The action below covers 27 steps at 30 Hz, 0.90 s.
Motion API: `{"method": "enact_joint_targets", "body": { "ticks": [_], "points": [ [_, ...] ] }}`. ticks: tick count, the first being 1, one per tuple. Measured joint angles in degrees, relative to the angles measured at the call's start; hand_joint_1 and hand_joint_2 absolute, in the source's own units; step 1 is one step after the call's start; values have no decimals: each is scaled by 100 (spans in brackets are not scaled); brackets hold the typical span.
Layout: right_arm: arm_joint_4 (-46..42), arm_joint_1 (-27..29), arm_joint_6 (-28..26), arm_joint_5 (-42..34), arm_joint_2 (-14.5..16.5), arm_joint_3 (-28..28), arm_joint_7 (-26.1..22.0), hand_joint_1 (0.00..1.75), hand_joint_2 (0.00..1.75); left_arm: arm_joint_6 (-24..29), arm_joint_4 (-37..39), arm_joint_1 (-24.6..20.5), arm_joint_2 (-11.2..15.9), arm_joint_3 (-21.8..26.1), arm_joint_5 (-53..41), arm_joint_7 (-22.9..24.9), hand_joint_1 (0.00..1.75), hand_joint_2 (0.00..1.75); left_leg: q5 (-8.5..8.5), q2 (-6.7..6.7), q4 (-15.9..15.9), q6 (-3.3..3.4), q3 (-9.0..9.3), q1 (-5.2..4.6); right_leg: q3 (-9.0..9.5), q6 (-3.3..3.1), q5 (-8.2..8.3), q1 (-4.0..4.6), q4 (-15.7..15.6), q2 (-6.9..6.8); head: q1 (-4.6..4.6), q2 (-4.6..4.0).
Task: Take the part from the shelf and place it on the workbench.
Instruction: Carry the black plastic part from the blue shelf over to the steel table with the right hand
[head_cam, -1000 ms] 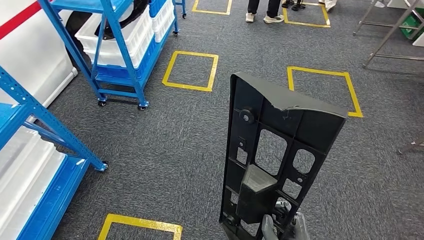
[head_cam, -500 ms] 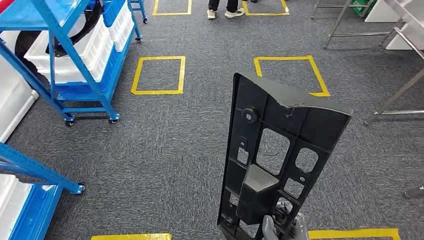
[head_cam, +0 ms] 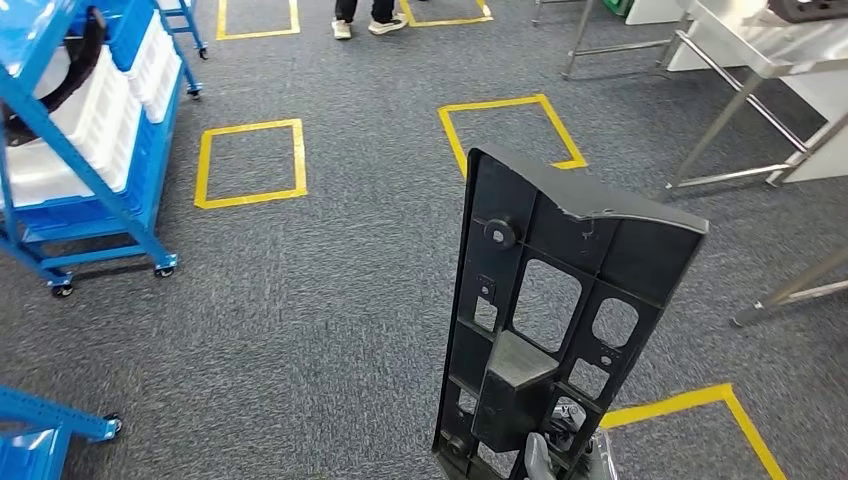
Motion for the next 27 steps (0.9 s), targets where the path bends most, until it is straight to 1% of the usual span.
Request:
{"method": "enact_joint_targets", "body": {
  "ticks": [1, 2, 3, 4, 5, 6, 7, 8, 9, 10, 11, 12, 13, 14, 15, 16, 17, 18, 19, 20, 21, 22, 23, 24, 25, 26, 27],
  "points": [
    [-1, 2, 2, 0, 0, -3, 1, 175, 175, -1, 0, -7, -3, -1, -4, 1, 0, 0, -11, 65, 0, -9, 13, -2, 179, -12, 177, 1, -312, -52, 1, 0],
    [-1, 1, 3, 0, 0, -4, 1, 175, 175, -1, 0, -13, -8, -2, -7, 1, 0, 0, -25, 120, 0, -23, 33, -4, 406, -36, 331, 17, -719, -183, 1, 0],
    [-3, -1, 9, 0, 0, -4, 1, 175, 175, -2, 0, -16, -13, -3, -9, 2, 0, 0, -46, 172, 3, -48, 52, -15, 599, -68, 440, 45, -1065, -304, 1, 0],
    [-6, -3, 14, 0, 0, -4, 1, 175, 175, -2, 0, -18, -18, -4, -10, 2, 0, 0, -63, 221, 5, -74, 70, -23, 724, -102, 492, 76, -1296, -392, 1, 0],
    [-9, -3, 19, 0, 1, -4, 1, 175, 175, -2, 0, -20, -21, -4, -10, 2, 0, 0, -78, 270, 4, -103, 86, -31, 771, -131, 494, 106, -1400, -437, 0, 0],
    [-13, 1, 23, 0, 1, -5, 1, 175, 175, -2, 0, -24, -26, -5, -10, 3, 0, 0, -87, 324, -3, -131, 103, -35, 763, -156, 497, 127, -1406, -384, 0, 0],
    [-18, 5, 25, 0, 2, -7, 1, 175, 175, -2, 0, -31, -30, -8, -10, 3, 0, 0, -101, 360, -9, -159, 122, -30, 766, -188, 510, 114, -1427, -314, -1, 0],
    [-23, 12, 25, 0, 2, -9, 0, 175, 175, -2, 0, -38, -34, -10, -11, 4, 0, 0, -136, 314, 14, -188, 132, -23, 779, -217, 527, 100, -1460, -253, -1, 0],
    [-29, 12, 26, 0, 2, -12, -1, 175, 175, -2, 0, -42, -37, -11, -12, 3, 0, 0, -228, 201, 123, -210, 103, -16, 797, -251, 547, 80, -1496, -191, -1, 0],
    [-33, 8, 27, 0, 5, -14, -1, 175, 175, -2, 0, -40, -38, -11, -13, 3, 0, 0, -380, 48, 353, -227, 13, -10, 818, -285, 564, 58, -1527, -133, -2, 0],
    [-36, 4, 29, 0, 10, -17, -1, 175, 175, -2, 0, -32, -39, -11, -16, 4, 0, 0, -568, -109, 697, -234, -135, -3, 823, -304, 567, 60, -1535, -75, -2, 0],
    [-36, 0, 33, 0, 14, -18, 1, 175, 175, -2, 0, -19, -42, -10, -20, 7, 0, 0, -755, -198, 1094, -239, -321, -1, 823, -320, 567, 60, -1533, -6, -2, 0],
    [-36, 2, 39, 0, 19, -19, 1, 175, 175, -2, 0, -5, -44, -10, -24, 10, 0, 0, -871, -234, 1429, -245, -487, 0, 823, -328, 565, 64, -1526, 69, -2, 0],
    [-36, 7, 46, 0, 20, -19, 2, 175, 175, -2, 0, 6, -45, -10, -26, 13, 0, 0, -871, -249, 1595, -250, -584, 2, 824, -329, 561, 66, -1514, 154, -2, 0],
    [-36, 10, 51, 0, 20, -19, 2, 175, 175, -2, 0, 11, -46, -10, -27, 14, 0, 0, -749, -258, 1536, -252, -580, 5, 826, -324, 556, 63, -1496, 240, -2, 0],
    [-36, 12, 55, 0, 20, -19, 2, 175, 175, -2, 0, 11, -46, -10, -28, 15, 0, 0, -534, -284, 1265, -251, -480, 11, 828, -312, 546, 58, -1472, 326, -2, 0],
    [-36, 13, 57, 0, 20, -19, 2, 175, 175, -2, 0, 11, -46, -10, -28, 15, 0, 0, -309, -379, 878, -249, -327, 25, 824, -292, 530, 50, -1442, 405, -2, 0],
    [-35, 9, 57, 0, 20, -20, 2, 175, 175, -2, 0, 9, -46, -10, -28, 15, 0, 0, -158, -535, 517, -245, -184, 39, 804, -264, 512, 51, -1397, 475, -2, 0],
    [-34, 5, 59, 0, 20, -20, 3, 175, 175, -2, 0, 8, -47, -10, -30, 17, 0, 0, -81, -672, 274, -237, -90, 52, 774, -233, 501, 49, -1360, 541, -1, 0],
    [-34, 3, 63, 0, 20, -21, 4, 175, 175, -2, 0, 8, -47, -10, -31, 19, 0, 0, -79, -773, 160, -223, -51, 54, 739, -199, 499, 47, -1336, 604, 0, 0],
    [-33, 3, 67, 0, 21, -21, 5, 175, 175, -2, 0, 8, -48, -10, -33, 21, 0, 0, -97, -790, 139, -201, -45, 43, 708, -162, 509, 41, -1326, 669, -1, 0],
    [-33, 6, 71, 0, 22, -21, 5, 175, 175, -2, 0, 7, -49, -10, -34, 22, 0, 0, -85, -723, 131, -165, -42, 40, 685, -126, 528, 28, -1335, 735, 1, 0],
    [-33, 13, 73, 0, 23, -21, 5, 175, 175, -2, 0, 2, -53, -10, -36, 21, 0, 0, -66, -650, 102, -123, -30, 38, 666, -96, 523, 20, -1321, 711, 1, 0],
    [-33, 15, 72, 0, 23, -21, 5, 175, 175, -2, 0, -3, -56, -10, -37, 20, 0, 0, -42, -577, 70, -82, -17, 42, 626, -71, 471, 21, -1248, 599, 1, 0],
    [-33, 10, 73, 0, 23, -21, 5, 175, 175, -2, -1, -5, -58, -10, -39, 18, 0, 0, -22, -498, 38, -48, -7, 48, 539, -51, 357, 27, -1070, 437, 2, 0],
    [-32, 2, 74, 0, 22, -21, 5, 175, 175, -2, -1, -1, -57, -10, -41, 16, 0, 0, -14, -417, 21, -29, -1, 41, 405, -35, 191, 29, -784, 244, 2, 0],
    [-27, -8, 77, -2, 22, -21, 5, 175, 175, -2, -1, 11, -53, -10, -44, 15, 0, 0, -15, -334, 16, -19, 2, 32, 231, -17, 14, 28, -433, 119, 2, 0]
  ]
}}
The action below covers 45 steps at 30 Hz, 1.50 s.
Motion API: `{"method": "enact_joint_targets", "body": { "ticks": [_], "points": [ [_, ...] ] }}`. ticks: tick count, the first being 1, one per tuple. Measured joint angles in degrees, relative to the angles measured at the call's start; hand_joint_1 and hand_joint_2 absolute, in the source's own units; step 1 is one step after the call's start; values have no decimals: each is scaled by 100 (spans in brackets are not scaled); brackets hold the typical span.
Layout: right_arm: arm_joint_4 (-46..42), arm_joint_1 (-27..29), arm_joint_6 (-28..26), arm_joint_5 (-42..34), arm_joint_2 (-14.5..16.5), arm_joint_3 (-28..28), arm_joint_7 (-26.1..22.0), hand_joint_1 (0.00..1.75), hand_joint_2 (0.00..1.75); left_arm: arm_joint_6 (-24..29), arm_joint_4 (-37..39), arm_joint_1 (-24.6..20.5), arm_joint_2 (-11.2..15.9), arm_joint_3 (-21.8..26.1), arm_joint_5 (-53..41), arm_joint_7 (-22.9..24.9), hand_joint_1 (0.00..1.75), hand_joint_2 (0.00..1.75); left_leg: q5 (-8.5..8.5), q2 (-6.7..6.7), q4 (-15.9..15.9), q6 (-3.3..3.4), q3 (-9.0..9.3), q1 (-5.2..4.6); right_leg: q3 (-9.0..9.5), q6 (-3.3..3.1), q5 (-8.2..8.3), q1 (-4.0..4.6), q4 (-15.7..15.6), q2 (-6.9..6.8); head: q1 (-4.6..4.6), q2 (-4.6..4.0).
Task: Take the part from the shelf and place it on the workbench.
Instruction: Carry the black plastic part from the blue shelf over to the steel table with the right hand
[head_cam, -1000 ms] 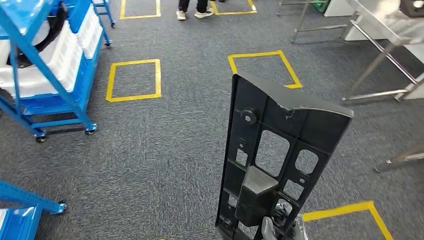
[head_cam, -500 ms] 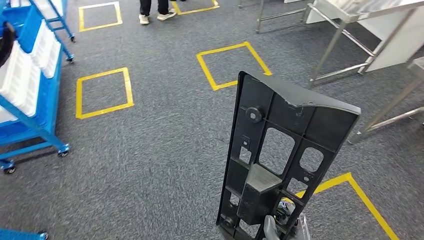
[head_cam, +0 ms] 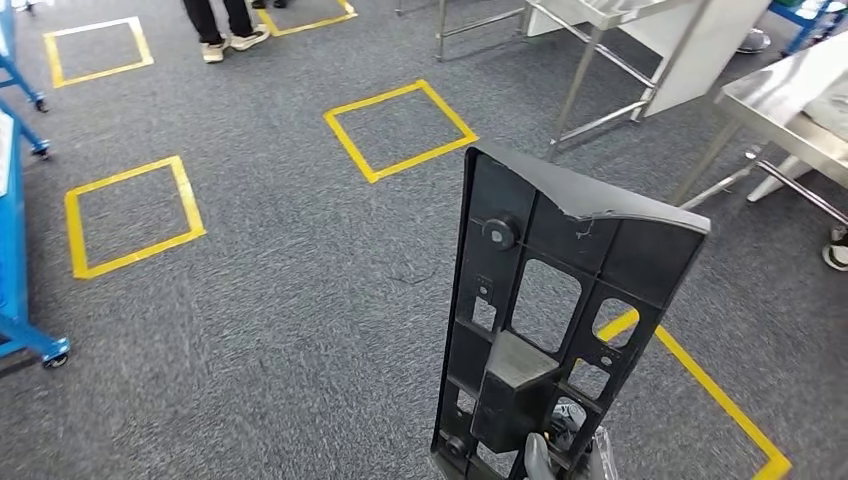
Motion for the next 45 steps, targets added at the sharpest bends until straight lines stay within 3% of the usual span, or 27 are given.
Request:
{"method": "enact_joint_targets", "body": {
  "ticks": [2, 3, 4, 6, 8, 9, 11, 13, 16, 17, 18, 19, 20, 22, 24, 26, 28, 30, 32, 33, 34, 35, 37, 39, 41, 43, 45],
  "points": [
    [20, -7, 10, -5, 0, -1, -1, 175, 175, 0, 1, 19, 9, 0, -10, 1, 0, 0, -18, 171, 3, 6, 4, -14, -270, 23, -167, -19, 525, -87, 0, 0],
    [34, -5, 14, -8, 0, -2, -1, 175, 175, 0, 1, 19, 12, 0, -17, 1, 0, 0, -31, 249, 4, 3, 14, -17, -277, 26, -102, -25, 529, -109, 1, 0],
    [45, -3, 16, -10, 0, -2, -3, 175, 175, -1, 1, 14, 14, -1, -26, 1, 0, 0, -48, 318, 4, -3, 31, -18, -166, 21, 59, -27, 313, -141, 1, 0],
    [58, -11, 17, -9, 0, -2, -13, 175, 175, -2, 1, -2, 14, -3, -44, 0, 0, 0, -90, 435, 1, -31, 88, -26, 244, -27, 396, 3, -444, -350, 1, 0],
    [62, -26, 17, -7, 1, -3, -27, 175, 175, -2, 1, -18, 15, -4, -52, -2, 0, 0, -132, 530, -6, -83, 143, -39, 488, -93, 510, 62, -906, -520, 1, 0],
    [64, -32, 17, -5, 1, -3, -31, 175, 175, -2, 1, -25, 15, -4, -52, -3, 0, 0, -144, 581, -17, -115, 164, -44, 496, -122, 486, 90, -936, -521, 1, 0],
    [63, -30, 16, -4, 1, -4, -37, 175, 175, -2, 1, -40, 16, -7, -54, -7, 0, 0, -173, 680, -48, -178, 222, -42, 510, -173, 507, 84, -982, -387, 0, 0],
    [60, -26, 12, -2, 2, -7, -46, 175, 175, -3, 1, -50, 25, -10, -55, -13, 0, 0, -348, 546, 144, -227, 181, -34, 563, -234, 540, 43, -1061, -266, -3, 0],
    [61, -33, -4, 9, 7, -11, -56, 175, 175, -6, 1, -39, 38, -11, -60, -14, 0, 0, -856, 143, 1232, -250, -343, -23, 591, -285, 550, 26, -1092, -83, -5, 0],
    [64, -31, -14, 26, 8, -12, -56, 175, 175, -7, 1, -26, 41, -11, -61, -13, 0, 0, -913, 101, 1523, -249, -511, -23, 594, -291, 545, 33, -1085, -5, -5, 0],
    [68, -28, -30, 51, 9, -13, -56, 175, 175, -7, 1, -15, 48, -10, -61, -12, 0, 0, -856, 81, 1618, -242, -595, -24, 599, -294, 541, 39, -1077, 77, -5, 0],
    [71, -26, -50, 81, 9, -13, -56, 175, 175, -7, 1, -10, 55, -9, -63, -11, 0, 0, -675, 59, 1465, -228, -568, -26, 608, -292, 535, 42, -1064, 164, -5, 0],
    [73, -26, -68, 107, 9, -13, -55, 175, 175, -7, 1, -9, 63, -9, -65, -11, 0, 0, -420, -2, 1108, -210, -444, -26, 615, -284, 525, 41, -1047, 245, -5, 0],
    [73, -31, -105, 138, 9, -13, -50, 175, 175, -7, 1, -15, 81, -9, -69, -12, 0, 0, -74, -238, 364, -169, -165, -21, 605, -248, 500, 43, -993, 389, -5, 0],
    [73, -31, -120, 152, 9, -13, -45, 175, 175, -8, 1, -23, 89, -9, -70, -11, 0, 0, -32, -359, 93, -136, -67, -33, 561, -185, 496, 32, -961, 505, -4, 0],
    [70, -14, -122, 163, 8, -13, -43, 175, 175, -9, 1, -39, 85, -9, -70, -10, 0, 0, -7, -254, 55, -79, -52, -33, 522, -116, 512, 15, -960, 584, -4, 0],
    [61, -5, -130, 169, 6, -13, -37, 175, 175, -14, 1, -54, 79, -10, -72, -15, 0, 0, 36, -122, -1, -3, -32, -10, 436, -63, 393, 30, -794, 368, -2, 0],
    [53, -27, -152, 174, 3, -13, -22, 175, 175, -18, 1, -44, 81, -10, -73, -17, 0, 0, 53, 22, -29, 36, -31, -10, 156, -16, 52, 29, -211, 27, -1, 0],
    [52, -42, -187, 177, 1, -13, 2, 175, 175, -17, 1, -30, 85, -9, -74, -16, 0, 0, 44, 182, -27, 43, -39, -23, -174, 24, -213, -3, 449, -91, -1, 0],
    [52, -41, -201, 177, -1, -14, 19, 175, 175, -18, 0, -28, 86, -9, -75, -16, 0, 0, 34, 260, -26, 42, -36, -26, -231, 36, -201, -15, 561, -109, -1, 0],
    [47, -39, -209, 177, -3, -14, 37, 175, 175, -20, -1, -33, 85, -9, -79, -16, 0, 0, 23, 331, -25, 37, -26, -28, -171, 38, -85, -23, 450, -130, -1, 0],
    [37, -38, -213, 177, -5, -15, 54, 175, 175, -25, -1, -40, 83, -10, -86, -16, 0, 0, 8, 397, -25, 27, -8, -29, 0, 29, 107, -23, 130, -178, 0, 0],
    [1, -42, -213, 176, -7, -15, 77, 175, 175, -40, -1, -52, 72, -13, -105, -17, 0, 0, -30, 515, -24, -9, 42, -42, 423, -28, 404, 18, -665, -414, -1, 0],
    [-39, -43, -219, 170, -8, -15, 92, 175, 175, -54, -5, -57, 60, -15, -116, -17, 0, 0, -64, 617, -23, -62, 80, -54, 604, -91, 472, 74, -1025, -538, -1, 0],
    [-82, -25, -228, 163, -7, -15, 115, 175, 175, -64, -11, -70, 46, -26, -119, -18, 0, 0, -84, 717, -40, -122, 119, -57, 595, -143, 483, 86, -1042, -417, -1, 0],
    [-127, -5, -236, 163, 3, -15, 143, 175, 175, -78, -22, -82, 35, -45, -120, -20, 0, 0, -194, 569, 69, -182, 113, -47, 624, -205, 520, 49, -1109, -299, -2, 0],
    [-159, -12, -249, 173, 20, -15, 173, 175, 175, -85, -33, -72, 31, -56, -121, -20, 0, 0, -521, 238, 616, -219, -118, -30, 646, -255, 548, 15, -1154, -183, -2, 0]
  ]
}}
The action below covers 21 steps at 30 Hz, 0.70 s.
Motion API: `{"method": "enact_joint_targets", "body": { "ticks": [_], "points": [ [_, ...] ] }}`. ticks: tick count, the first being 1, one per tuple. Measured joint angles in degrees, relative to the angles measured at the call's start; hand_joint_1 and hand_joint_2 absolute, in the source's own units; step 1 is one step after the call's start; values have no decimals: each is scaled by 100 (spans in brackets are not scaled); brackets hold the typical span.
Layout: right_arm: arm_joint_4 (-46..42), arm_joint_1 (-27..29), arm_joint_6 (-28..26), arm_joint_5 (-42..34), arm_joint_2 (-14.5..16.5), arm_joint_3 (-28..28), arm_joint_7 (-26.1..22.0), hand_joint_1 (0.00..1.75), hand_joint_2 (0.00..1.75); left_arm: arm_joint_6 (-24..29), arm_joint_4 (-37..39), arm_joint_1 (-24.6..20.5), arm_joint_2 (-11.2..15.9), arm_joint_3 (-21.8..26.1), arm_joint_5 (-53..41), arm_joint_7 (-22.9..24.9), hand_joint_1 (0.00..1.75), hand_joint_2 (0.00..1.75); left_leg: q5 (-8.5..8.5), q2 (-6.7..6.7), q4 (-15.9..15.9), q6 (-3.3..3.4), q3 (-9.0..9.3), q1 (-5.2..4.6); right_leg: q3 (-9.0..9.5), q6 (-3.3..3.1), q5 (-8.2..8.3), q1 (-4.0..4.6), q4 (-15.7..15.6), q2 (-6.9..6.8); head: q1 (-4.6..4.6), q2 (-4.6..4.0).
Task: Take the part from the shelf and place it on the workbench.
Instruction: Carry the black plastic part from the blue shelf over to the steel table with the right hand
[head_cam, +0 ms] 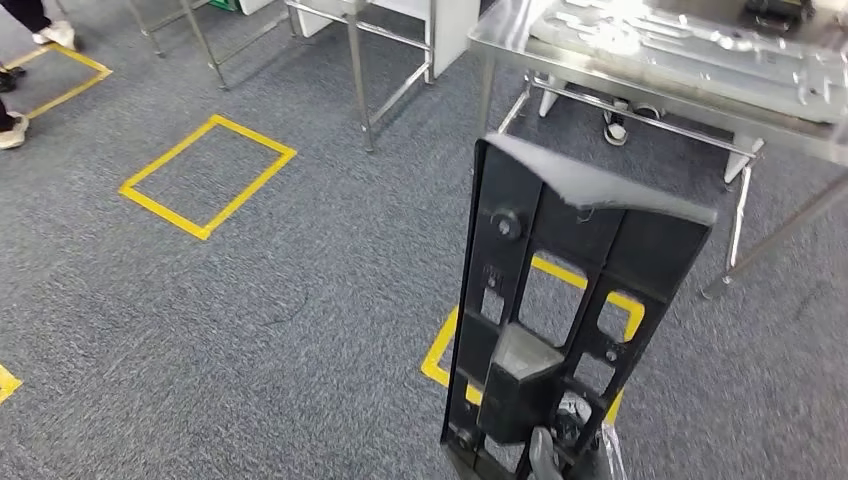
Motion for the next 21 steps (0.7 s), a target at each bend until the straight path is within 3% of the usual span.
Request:
{"method": "enact_joint_targets", "body": {
  "ticks": [2, 3, 4, 6, 7, 9, 10, 11, 12, 14, 16, 18, 19, 20, 21],
  "points": [
    [-9, -8, -21, 10, 12, 0, 22, 175, 175, 0, -7, 28, -5, -1, 0, 2, 0, 0, -330, -143, 780, -26, -379, 5, -7, -23, -4, 0, 14, 141, 0, 0],
    [-9, -3, -29, 13, 15, 0, 27, 175, 175, 1, -9, 40, -6, 0, 1, 2, 0, 0, -363, -156, 1003, -37, -502, 6, -7, -26, -9, 2, 26, 220, 0, 0],
    [-9, 3, -33, 14, 16, 0, 31, 175, 175, 1, -13, 47, -6, 1, 1, 2, 0, 0, -269, -162, 1004, -44, -528, 9, -5, -22, -16, 0, 43, 303, 0, 0],
    [-10, 8, -33, 14, 19, 0, 37, 175, 175, 1, -30, 50, -6, 0, 1, 2, 0, 0, 173, -261, 396, -46, -305, 35, -4, 10, -45, -12, 95, 467, 0, 0],
    [-10, 7, -33, 11, 19, 0, 40, 175, 175, -3, -41, 49, -8, -1, 0, 2, 0, 0, 346, -425, 20, -40, -160, 54, -21, 40, -66, -11, 142, 543, 0, 0],
    [-16, 2, -32, 3, 20, 1, 51, 175, 175, -11, -65, 50, -16, -3, -2, 3, 0, 0, 468, -697, -419, 0, -1, 76, -92, 109, -92, -14, 226, 680, 1, 0],
    [-22, 7, -32, -1, 20, 1, 57, 175, 175, -16, -74, 51, -22, -3, -2, 3, 0, 0, 437, -739, -449, 33, 11, 66, -129, 148, -86, -21, 243, 746, 0, 0],
    [-31, 15, -32, -3, 20, 2, 61, 175, 175, -17, -82, 50, -27, -4, -2, 3, 0, 0, 439, -681, -459, 70, 15, 57, -157, 185, -71, -33, 238, 812, 1, 0],
    [-39, 25, -32, -5, 20, 2, 62, 175, 175, -19, -90, 47, -36, -8, -2, 2, 0, 0, 456, -604, -480, 110, 27, 58, -175, 219, -68, -41, 245, 804, 1, 0],
    [-53, 22, -32, -13, 20, 2, 65, 175, 175, -21, -110, 45, -49, -22, -4, 0, 0, 0, 489, -446, -529, 193, 49, 76, -288, 268, -202, -27, 459, 527, 3, 0],
    [-58, -2, -32, -37, 20, 3, 77, 175, 175, -22, -131, 60, -54, -32, -5, -1, 0, 0, 493, -270, -553, 243, 59, 64, -598, 307, -534, -24, 1081, 176, 4, 0],
    [-56, -8, -75, -58, 19, 3, 105, 175, 175, -28, -138, 78, -54, -35, -8, 2, 0, 0, 476, -86, -552, 254, 65, 41, -914, 334, -741, -44, 1685, 81, 4, 0],
    [-56, -3, -118, -53, 19, 2, 122, 175, 175, -37, -138, 81, -54, -38, -10, 2, 0, 0, 464, -18, -552, 251, 74, 35, -946, 335, -692, -47, 1736, 67, 4, 0],
    [-56, 2, -174, -31, 19, 2, 141, 175, 175, -52, -138, 77, -55, -41, -13, 2, 0, 0, 450, 33, -552, 242, 90, 32, -854, 327, -543, -46, 1555, 56, 4, 0],
    [-56, 7, -228, 3, 19, 2, 162, 175, 175, -68, -138, 66, -56, -48, -14, 1, 0, 0, 436, 68, -552, 229, 114, 31, -652, 305, -334, -42, 1182, 40, 4, 0]
  ]
}}
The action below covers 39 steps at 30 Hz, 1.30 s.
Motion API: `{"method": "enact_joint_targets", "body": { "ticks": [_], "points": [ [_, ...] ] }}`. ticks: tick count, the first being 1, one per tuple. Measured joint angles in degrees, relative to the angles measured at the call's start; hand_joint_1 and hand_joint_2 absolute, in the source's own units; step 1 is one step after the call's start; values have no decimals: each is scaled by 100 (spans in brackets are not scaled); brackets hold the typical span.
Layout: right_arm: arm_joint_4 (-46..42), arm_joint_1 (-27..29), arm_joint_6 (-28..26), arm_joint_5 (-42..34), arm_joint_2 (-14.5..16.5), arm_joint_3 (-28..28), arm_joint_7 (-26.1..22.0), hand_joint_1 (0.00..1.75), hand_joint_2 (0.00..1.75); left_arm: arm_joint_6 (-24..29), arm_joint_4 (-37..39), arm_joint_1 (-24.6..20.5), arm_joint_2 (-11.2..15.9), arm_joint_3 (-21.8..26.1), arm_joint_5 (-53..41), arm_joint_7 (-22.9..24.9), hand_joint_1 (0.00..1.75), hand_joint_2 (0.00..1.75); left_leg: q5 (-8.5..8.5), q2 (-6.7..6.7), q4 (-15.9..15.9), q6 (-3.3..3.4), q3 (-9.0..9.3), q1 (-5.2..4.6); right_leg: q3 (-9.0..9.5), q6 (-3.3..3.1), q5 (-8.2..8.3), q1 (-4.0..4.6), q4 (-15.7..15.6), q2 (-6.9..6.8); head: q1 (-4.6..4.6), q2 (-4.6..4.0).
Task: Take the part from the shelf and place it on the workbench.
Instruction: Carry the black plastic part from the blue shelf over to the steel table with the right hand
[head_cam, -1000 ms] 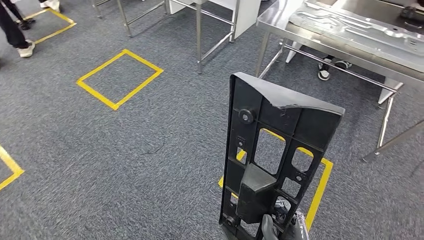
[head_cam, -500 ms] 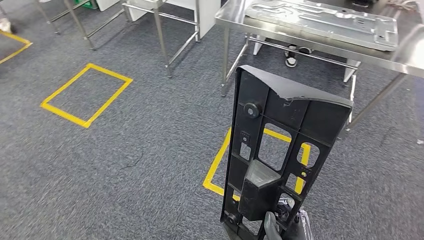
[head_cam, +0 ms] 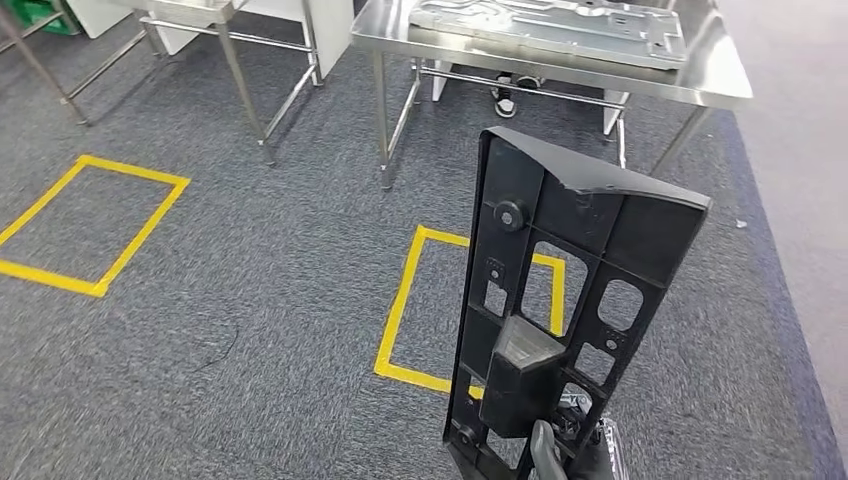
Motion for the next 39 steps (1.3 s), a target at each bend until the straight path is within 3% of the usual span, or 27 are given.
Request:
{"method": "enact_joint_targets", "body": {
  "ticks": [2, 3, 5, 8, 9, 11, 12, 13, 14, 16, 17, 19, 23, 24, 26, 27, 28, 29, 30, 31, 32, 34, 37, 39],
  "points": [
    [-4, 5, -85, 77, 0, 1, 42, 175, 175, -30, -1, -30, -10, -14, -2, -4, 0, 0, -29, 40, -7, -37, 35, -5, 402, -68, 248, 36, -734, -58, -1, 0],
    [-11, 11, -113, 105, 0, 1, 57, 175, 175, -38, -1, -44, -15, -21, -2, -8, 0, 0, -41, 52, -15, -60, 45, -7, 511, -102, 280, 60, -936, -80, -1, 0],
    [-29, 24, -144, 139, 1, 1, 70, 175, 175, -49, -2, -57, -23, -32, -4, -18, 0, 0, -51, 71, -50, -119, 74, -9, 539, -153, 255, 95, -1013, -82, -1, 0],
    [-75, 48, -160, 168, 0, 1, 68, 175, 175, -55, -2, -52, -31, -45, -24, -39, 0, 0, -175, -12, 80, -197, 83, -11, 650, -240, 276, 39, -1138, -45, -4, 0],
    [-88, 55, -162, 174, -1, 1, 66, 175, 175, -55, -2, -48, -31, -47, -34, -48, 0, 0, -310, -84, 334, -212, -25, -10, 698, -269, 278, 19, -1175, -38, -5, 0],
    [-95, 71, -171, 177, -4, -1, 64, 175, 175, -55, -2, -33, -36, -48, -48, -58, 0, 0, -628, -194, 1118, -231, -434, -3, 742, -309, 243, 27, -1179, -18, -8, 0],
    [-95, 84, -178, 177, -5, -2, 65, 175, 175, -54, -2, -20, -40, -48, -53, -61, 0, 0, -697, -210, 1433, -238, -630, -2, 759, -320, 217, 36, -1168, 3, -7, 0],
    [-95, 98, -185, 177, -8, -2, 65, 175, 175, -53, -3, -4, -43, -48, -56, -63, 0, 0, -653, -214, 1563, -238, -747, -2, 785, -323, 186, 44, -1156, 32, -7, 0],
    [-95, 109, -191, 177, -11, -2, 65, 175, 175, -52, -3, 8, -45, -49, -57, -65, 0, 0, -484, -215, 1456, -229, -749, -2, 823, -319, 151, 50, -1144, 61, -8, 0],
    [-95, 124, -196, 177, -14, -2, 65, 175, 175, -48, -4, 21, -46, -49, -57, -67, 0, 0, -8, -229, 765, -182, -498, -7, 922, -293, 65, 54, -1127, 107, -7, 0],
    [-96, 126, -197, 177, -15, -2, 65, 175, 175, -45, -5, 20, -47, -49, -58, -70, 0, 0, 135, -244, 420, -154, -356, -19, 955, -266, 22, 64, -1110, 123, -7, 0],
    [-109, 132, -198, 177, -18, -3, 66, 175, 175, -41, -7, 11, -51, -50, -62, -74, 0, 0, 160, -271, 108, -96, -224, -44, 971, -198, -18, 68, -1090, 143, -6, 0],
    [-146, 143, -205, 184, -31, -4, 65, 175, 175, -39, -12, 10, -77, -58, -65, -84, 0, 0, 125, -270, -29, 8, -107, -24, 910, -67, -72, 59, -881, 117, -5, 0],
    [-156, 141, -210, 185, -36, -4, 63, 175, 175, -37, -14, 7, -81, -63, -67, -85, 0, 0, 118, -267, -59, 30, -56, -12, 792, -37, -180, 50, -659, 94, -5, 0],
    [-171, 144, -218, 186, -44, -5, 61, 175, 175, -32, -17, 6, -81, -72, -83, -88, 0, 0, 82, -255, -80, 57, -5, -12, 368, 17, -462, 29, 15, 62, -5, 0],
    [-174, 151, -216, 187, -46, -6, 60, 175, 175, -28, -17, 10, -81, -76, -92, -91, 0, 0, 55, -250, -81, 60, 18, -13, 141, 32, -548, 17, 318, 59, -5, 0],
    [-174, 158, -211, 188, -48, -8, 58, 175, 175, -25, -17, 16, -81, -80, -100, -93, 0, 0, 23, -247, -81, 58, 51, -14, -17, 33, -534, 8, 472, 57, -5, 0],
    [-174, 164, -200, 189, -48, -10, 57, 175, 175, -22, -17, 23, -83, -85, -103, -95, 0, 0, -13, -246, -81, 52, 96, -13, -72, 23, -398, 2, 423, 51, -4, 0],
    [-174, 168, -183, 194, -48, -12, 55, 175, 175, -21, -17, 27, -86, -90, -105, -96, 0, 0, -53, -247, -82, 43, 154, -13, -25, 1, -159, -2, 178, 43, -4, 0],
    [-174, 167, -162, 204, -48, -14, 52, 175, 175, -20, -17, 30, -90, -96, -105, -98, 0, 0, -98, -246, -85, 29, 207, -12, 87, -27, 118, 1, -194, 27, -4, 0],
    [-172, 162, -144, 218, -48, -15, 53, 175, 175, -20, -17, 30, -93, -100, -105, -99, 0, 0, -139, -244, -86, 11, 262, -15, 189, -53, 276, 16, -509, 7, -4, 0],
    [-174, 153, -127, 261, -46, -15, 54, 175, 175, -20, -19, 25, -96, -109, -103, -101, 0, 0, -208, -234, -99, -53, 321, -21, 302, -115, 355, 59, -880, -23, -4, 0],
    [-174, 146, -138, 325, -38, -15, 71, 175, 175, -20, -29, 28, -95, -118, -99, -96, 0, 0, -221, -215, -8, -155, 405, -32, 407, -226, 336, 64, -968, -7, -6, 0],
    [-174, 129, -151, 354, -25, -14, 77, 175, 175, -25, -38, 12, -87, -120, -93, -91, 0, 0, -340, -215, 367, -187, 276, -27, 540, -299, 296, 41, -1019, 1, -7, 0]
  ]
}}
